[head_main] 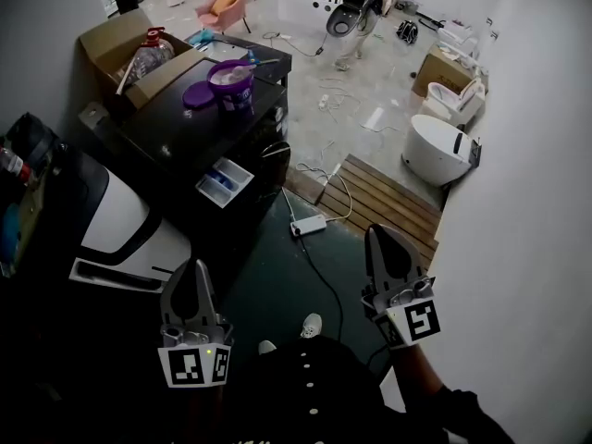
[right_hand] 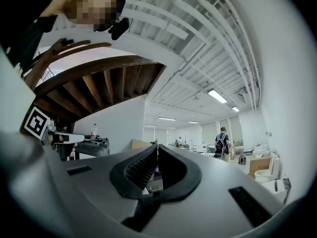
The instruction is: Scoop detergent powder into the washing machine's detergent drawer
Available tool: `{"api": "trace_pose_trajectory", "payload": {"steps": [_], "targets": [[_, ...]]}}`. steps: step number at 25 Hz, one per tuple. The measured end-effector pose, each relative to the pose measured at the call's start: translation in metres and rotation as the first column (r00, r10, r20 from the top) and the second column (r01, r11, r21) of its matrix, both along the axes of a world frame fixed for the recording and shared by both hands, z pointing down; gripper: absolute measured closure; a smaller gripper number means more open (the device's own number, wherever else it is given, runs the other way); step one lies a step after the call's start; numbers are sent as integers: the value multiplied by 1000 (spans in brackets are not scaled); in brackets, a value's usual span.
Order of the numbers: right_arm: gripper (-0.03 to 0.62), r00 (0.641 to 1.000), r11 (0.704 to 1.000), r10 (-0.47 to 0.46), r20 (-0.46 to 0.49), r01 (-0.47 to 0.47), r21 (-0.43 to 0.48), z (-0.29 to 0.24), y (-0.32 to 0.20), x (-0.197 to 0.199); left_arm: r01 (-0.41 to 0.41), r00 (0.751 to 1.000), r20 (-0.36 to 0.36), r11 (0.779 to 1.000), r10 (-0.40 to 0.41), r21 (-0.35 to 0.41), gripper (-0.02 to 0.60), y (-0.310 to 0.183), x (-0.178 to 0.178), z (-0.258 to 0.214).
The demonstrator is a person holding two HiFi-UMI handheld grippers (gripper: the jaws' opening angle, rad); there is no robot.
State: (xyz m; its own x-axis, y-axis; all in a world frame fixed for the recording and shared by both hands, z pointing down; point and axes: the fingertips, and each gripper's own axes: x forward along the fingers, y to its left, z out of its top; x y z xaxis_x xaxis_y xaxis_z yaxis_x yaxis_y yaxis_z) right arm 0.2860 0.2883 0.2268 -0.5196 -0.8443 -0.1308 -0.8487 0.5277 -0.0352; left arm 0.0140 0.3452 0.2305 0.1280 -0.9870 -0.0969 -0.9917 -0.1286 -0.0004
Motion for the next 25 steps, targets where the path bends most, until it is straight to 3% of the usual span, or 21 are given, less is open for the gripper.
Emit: {"api": "trace_pose_trajectory", "payload": {"steps": [3, 4, 5, 17, 25], "targets": [[536, 1000, 1000, -27, 2, 27, 3, 1, -3, 0, 3, 1000, 5, 1000, -3, -9, 572, -2, 5, 2], [438, 999, 999, -36, 9, 36, 0, 1, -5, 0, 8, 1000, 7, 1000, -7, -11, 572, -3, 6, 2], [379, 999, 999, -41, 15, 41, -2, 0, -8, 1, 13, 1000, 9, 1000, -13, -12, 572, -4, 7, 3], [393, 998, 998, -64, 11, 64, -15, 10, -51, 30, 94, 995, 34, 995, -93, -31, 572, -25, 36, 10], [395, 997, 995, -75, 9, 75, -63, 26, -81, 26, 111, 994, 35, 991, -108, -81, 572, -50, 32, 24]]}}
